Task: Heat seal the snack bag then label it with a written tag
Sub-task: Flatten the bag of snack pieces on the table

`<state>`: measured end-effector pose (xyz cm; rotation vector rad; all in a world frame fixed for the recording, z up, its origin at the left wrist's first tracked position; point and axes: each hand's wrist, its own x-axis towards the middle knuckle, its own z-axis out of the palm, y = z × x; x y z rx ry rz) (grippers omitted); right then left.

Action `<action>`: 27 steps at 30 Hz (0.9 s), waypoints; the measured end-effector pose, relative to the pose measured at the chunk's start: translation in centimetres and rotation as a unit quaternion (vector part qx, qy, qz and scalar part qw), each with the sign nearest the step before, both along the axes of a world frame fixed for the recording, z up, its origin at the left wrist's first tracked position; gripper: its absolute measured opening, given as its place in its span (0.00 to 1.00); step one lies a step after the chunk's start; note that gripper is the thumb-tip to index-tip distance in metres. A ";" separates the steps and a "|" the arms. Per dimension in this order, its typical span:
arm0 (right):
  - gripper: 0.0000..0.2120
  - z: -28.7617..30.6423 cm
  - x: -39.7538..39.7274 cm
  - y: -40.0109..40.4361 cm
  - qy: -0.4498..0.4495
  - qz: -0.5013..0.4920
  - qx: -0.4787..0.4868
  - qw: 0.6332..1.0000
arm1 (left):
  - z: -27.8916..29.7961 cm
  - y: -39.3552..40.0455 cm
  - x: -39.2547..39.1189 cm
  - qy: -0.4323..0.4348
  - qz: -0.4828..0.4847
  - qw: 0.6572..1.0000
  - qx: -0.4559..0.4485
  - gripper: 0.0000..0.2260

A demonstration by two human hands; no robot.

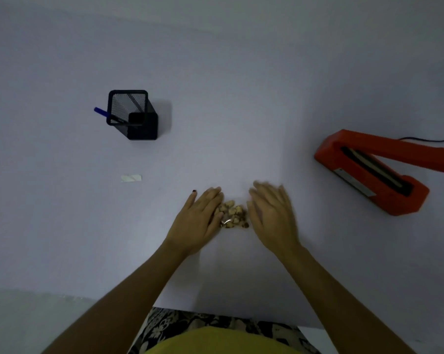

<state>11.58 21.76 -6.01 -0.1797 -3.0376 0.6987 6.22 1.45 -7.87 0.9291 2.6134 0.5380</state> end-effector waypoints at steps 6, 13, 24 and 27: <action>0.25 -1.1 -0.8 -0.8 -0.096 0.147 -0.014 0.984 | -0.6 -0.4 0.0 0.013 -0.006 1.000 0.002 0.24; 0.25 -1.9 1.1 2.8 -0.061 0.171 0.033 0.983 | -1.9 -0.9 0.1 0.033 -0.052 0.998 0.027 0.23; 0.31 -2.3 -5.4 7.7 -0.133 0.360 0.167 0.908 | -2.9 -0.8 0.2 0.092 -0.055 0.994 0.028 0.21; 0.33 -2.0 -6.3 8.4 -0.133 0.338 0.173 0.916 | -3.1 -0.6 0.4 0.105 -0.045 0.992 0.048 0.21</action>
